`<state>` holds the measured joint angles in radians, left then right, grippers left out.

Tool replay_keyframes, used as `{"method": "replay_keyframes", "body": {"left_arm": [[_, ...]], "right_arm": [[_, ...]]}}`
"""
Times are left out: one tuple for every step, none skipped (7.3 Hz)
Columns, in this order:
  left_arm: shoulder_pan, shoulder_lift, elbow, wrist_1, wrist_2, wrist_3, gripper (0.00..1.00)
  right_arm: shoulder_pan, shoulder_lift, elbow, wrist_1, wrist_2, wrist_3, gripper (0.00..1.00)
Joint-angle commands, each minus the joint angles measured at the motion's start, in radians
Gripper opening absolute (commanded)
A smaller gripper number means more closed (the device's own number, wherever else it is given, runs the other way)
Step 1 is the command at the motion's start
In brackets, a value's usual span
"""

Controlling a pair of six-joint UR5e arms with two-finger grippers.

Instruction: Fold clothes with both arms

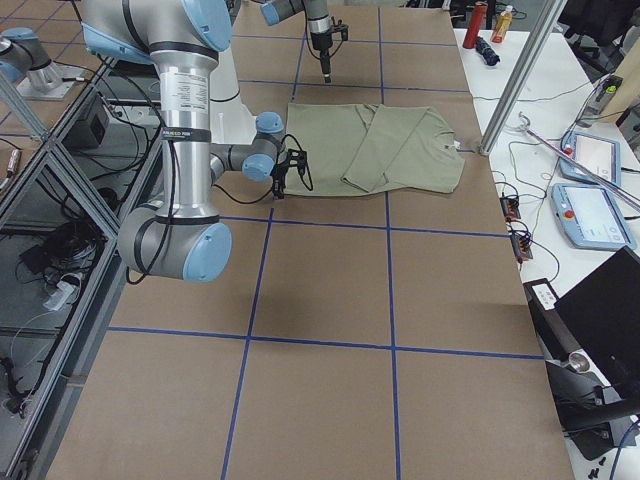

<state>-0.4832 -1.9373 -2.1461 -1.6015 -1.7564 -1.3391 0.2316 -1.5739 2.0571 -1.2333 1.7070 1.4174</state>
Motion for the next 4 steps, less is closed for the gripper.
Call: {"method": "replay_keyframes", "body": {"left_arm": [[0.0, 0.0, 0.0, 0.003, 0.0, 0.0, 1.0], [0.0, -0.002, -0.001, 0.003, 0.0, 0.0, 1.0], [0.0, -0.002, 0.0, 0.003, 0.0, 0.0, 1.0], [0.0, -0.002, 0.0, 0.003, 0.0, 0.0, 1.0]], "right_arm": [[0.002, -0.002, 0.001, 0.0, 0.002, 0.0, 0.0], [0.003, 0.0, 0.003, 0.0, 0.0, 0.0, 0.0], [0.003, 0.0, 0.003, 0.001, 0.0, 0.002, 0.0], [0.006, 0.0, 0.009, 0.005, -0.003, 0.003, 0.0]]}}
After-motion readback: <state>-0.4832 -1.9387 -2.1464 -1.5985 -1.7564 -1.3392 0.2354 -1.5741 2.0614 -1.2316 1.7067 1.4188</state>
